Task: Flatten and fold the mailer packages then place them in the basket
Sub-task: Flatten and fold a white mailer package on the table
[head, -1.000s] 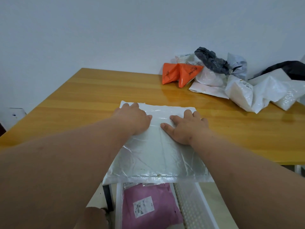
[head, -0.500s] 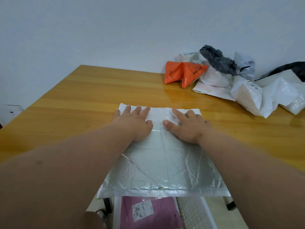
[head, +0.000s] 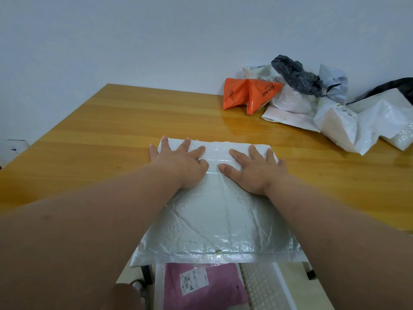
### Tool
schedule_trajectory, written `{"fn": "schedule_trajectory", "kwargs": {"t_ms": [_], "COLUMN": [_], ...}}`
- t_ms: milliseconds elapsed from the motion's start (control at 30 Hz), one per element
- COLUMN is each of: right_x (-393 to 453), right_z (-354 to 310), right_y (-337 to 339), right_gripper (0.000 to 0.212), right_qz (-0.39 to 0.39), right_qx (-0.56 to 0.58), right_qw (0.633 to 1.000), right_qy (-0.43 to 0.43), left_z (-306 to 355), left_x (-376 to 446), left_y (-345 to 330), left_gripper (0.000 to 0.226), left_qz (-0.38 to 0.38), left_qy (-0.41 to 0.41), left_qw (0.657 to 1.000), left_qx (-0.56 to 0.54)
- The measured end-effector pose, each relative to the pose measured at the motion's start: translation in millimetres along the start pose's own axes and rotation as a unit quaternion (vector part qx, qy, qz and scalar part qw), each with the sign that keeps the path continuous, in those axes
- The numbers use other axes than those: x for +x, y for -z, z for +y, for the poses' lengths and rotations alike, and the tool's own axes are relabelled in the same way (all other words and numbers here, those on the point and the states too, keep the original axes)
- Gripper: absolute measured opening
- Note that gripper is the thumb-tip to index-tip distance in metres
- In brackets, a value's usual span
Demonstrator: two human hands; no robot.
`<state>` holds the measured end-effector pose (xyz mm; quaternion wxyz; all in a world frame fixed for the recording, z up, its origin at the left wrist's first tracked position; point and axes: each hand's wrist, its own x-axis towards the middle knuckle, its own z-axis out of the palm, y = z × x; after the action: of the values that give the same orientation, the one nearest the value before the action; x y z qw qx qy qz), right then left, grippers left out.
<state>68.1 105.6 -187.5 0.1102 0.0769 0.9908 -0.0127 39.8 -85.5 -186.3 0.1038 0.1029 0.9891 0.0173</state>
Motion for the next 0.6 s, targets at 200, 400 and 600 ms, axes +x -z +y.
{"fn": "schedule_trajectory", "kwargs": {"t_ms": [200,400,600], "right_x": [1,3,-6], "right_z": [0,0,1], "right_y": [2,4,-5], "right_gripper": [0.087,0.089,0.083], "right_qz": [-0.004,-0.006,0.068], "right_qx": [0.006,0.009,0.025], "right_qw": [1.000,1.000,0.997], "right_qy": [-0.003,-0.002,0.023], "left_z": [1,-2,-6], "left_x": [-2,3,0], "left_y": [2,-1,-9], "left_gripper": [0.054,0.057,0.058], "left_qz": [0.004,0.017,0.075], "left_qy": [0.006,-0.007,-0.026], "left_qw": [1.000,1.000,0.997], "left_qx": [0.004,0.026,-0.023]}}
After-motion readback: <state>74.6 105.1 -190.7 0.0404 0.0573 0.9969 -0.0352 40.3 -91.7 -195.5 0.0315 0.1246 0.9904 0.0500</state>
